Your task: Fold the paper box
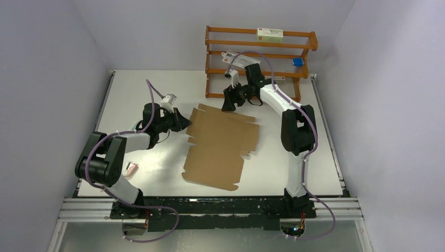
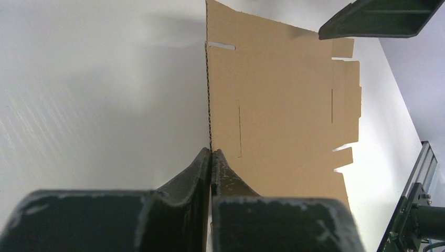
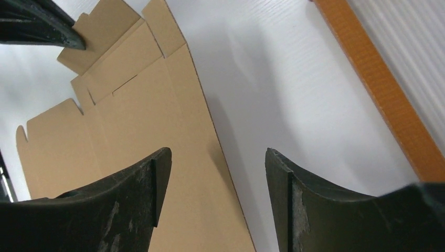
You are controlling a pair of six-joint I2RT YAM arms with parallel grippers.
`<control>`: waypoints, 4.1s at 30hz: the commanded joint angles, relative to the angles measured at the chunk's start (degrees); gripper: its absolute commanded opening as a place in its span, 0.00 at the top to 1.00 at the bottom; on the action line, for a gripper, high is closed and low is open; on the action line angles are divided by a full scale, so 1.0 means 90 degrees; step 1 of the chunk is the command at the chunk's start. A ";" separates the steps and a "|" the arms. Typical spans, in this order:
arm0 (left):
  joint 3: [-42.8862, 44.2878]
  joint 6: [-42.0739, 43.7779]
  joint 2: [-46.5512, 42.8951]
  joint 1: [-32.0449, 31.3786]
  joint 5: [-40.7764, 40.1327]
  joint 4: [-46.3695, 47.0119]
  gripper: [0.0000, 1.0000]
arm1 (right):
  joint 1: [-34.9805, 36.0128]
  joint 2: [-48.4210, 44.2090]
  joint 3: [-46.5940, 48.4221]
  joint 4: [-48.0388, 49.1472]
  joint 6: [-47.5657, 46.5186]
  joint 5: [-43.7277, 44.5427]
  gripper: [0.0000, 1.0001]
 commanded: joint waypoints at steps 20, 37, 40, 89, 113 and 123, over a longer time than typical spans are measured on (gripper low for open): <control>-0.0038 0.0228 -0.0061 -0.0046 0.0249 0.0361 0.94 | 0.0022 0.0440 0.0498 -0.1259 -0.0884 -0.0463 0.81; 0.0208 -0.0582 0.0840 0.0166 -0.0690 -0.0554 0.76 | 0.0627 -0.0398 -0.0610 -0.0292 -0.0795 0.1144 1.00; 0.0318 -0.0661 0.0897 0.0245 -0.0935 -0.0841 0.67 | 0.0640 -0.0437 -0.0686 -0.0233 -0.0779 0.1074 1.00; 0.2273 -0.1914 0.0791 -0.0169 -0.0125 -0.1167 0.29 | 0.0808 -0.1078 -0.1170 0.0354 -0.0750 0.1090 1.00; 0.3101 -0.1635 0.1768 -0.0278 0.0311 -0.1301 0.32 | 0.0874 -0.1165 -0.1292 0.0426 -0.0772 0.0976 1.00; 0.2752 -0.1460 0.1245 -0.0556 0.0349 -0.1501 0.44 | 0.0887 -0.1144 -0.1331 0.0593 -0.0614 0.1312 1.00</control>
